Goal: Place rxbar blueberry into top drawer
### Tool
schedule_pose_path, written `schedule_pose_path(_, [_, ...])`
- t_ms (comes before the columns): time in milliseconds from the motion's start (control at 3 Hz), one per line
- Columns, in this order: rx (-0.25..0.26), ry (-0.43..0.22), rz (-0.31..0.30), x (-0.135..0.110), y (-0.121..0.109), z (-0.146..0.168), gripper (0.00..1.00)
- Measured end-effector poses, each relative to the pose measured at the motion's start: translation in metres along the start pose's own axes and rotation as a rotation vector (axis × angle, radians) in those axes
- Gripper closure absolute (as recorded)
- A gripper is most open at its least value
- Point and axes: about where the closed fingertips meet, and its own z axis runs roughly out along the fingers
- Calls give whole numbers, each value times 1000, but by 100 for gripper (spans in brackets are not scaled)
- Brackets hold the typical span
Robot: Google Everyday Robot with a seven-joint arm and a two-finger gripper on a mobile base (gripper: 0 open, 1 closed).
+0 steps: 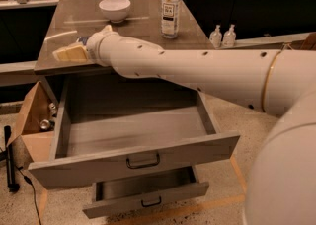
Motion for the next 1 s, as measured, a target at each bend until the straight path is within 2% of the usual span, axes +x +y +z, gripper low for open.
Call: schedule_pose_path(1000, [64, -19, -16, 10, 12, 54, 0])
